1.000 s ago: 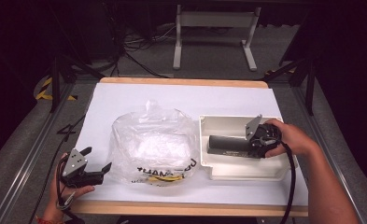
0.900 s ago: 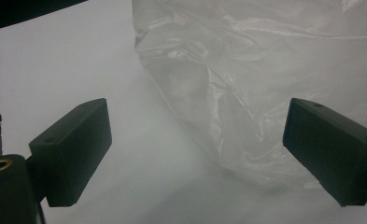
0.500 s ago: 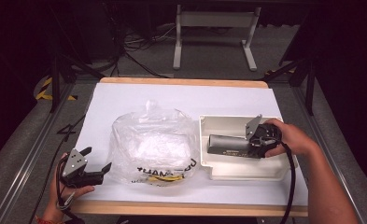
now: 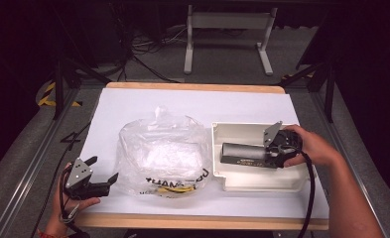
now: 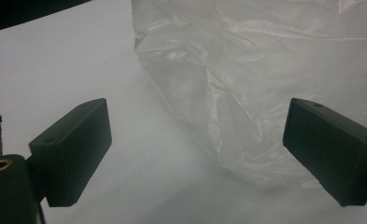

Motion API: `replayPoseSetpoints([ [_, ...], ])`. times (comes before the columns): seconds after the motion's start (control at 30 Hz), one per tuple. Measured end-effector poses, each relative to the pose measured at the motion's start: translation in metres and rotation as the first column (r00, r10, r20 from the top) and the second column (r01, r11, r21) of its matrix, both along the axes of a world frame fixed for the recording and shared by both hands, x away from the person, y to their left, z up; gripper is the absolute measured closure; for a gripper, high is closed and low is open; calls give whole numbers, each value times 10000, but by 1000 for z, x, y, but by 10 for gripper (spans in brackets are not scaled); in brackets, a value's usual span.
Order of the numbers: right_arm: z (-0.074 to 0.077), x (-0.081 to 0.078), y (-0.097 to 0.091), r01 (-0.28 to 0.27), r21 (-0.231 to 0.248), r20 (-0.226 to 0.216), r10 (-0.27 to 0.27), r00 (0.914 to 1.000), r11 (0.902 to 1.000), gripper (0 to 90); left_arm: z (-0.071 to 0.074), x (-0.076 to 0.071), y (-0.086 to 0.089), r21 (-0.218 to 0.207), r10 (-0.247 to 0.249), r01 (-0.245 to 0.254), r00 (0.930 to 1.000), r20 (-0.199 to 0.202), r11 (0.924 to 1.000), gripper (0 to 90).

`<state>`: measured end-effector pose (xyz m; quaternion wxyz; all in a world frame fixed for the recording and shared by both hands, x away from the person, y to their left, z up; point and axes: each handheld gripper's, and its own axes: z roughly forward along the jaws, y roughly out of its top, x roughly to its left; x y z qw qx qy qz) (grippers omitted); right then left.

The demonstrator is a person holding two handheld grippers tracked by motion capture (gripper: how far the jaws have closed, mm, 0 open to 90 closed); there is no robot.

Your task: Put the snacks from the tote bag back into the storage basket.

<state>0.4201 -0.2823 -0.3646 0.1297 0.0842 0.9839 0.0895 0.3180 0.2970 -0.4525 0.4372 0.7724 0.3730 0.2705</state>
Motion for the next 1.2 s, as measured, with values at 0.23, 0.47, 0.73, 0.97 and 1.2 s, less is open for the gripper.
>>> replayPoseSetpoints([
  [0.23, 4, -3, -1, -5, 49, 255, 4, 9997, 10000, 311, 0, 0, 0, 0, 0, 0, 10000, -2, 10000, 89],
  [0.47, 10, -8, -4, 341, 454, 701, -373, 9968, 9984, 293, 0, 0, 0, 14, -20, 20, 10000, -21, 10000, 89],
  [0.73, 18, -12, -9, 722, 1138, 1117, -850, 9901, 9909, 252, 0, 0, 0, 35, -9, 9, 10000, -12, 10000, 89],
  [0.97, 26, -17, -17, 1516, 1722, 1685, -1807, 9690, 9733, 218, 0, 0, 0, 14, -23, 23, 10000, -19, 10000, 89],
  [1.2, 30, -22, -26, 2120, 2415, 1990, -2621, 9443, 9470, 156, 0, 0, 0, 38, -53, 53, 10000, -35, 10000, 89],
])
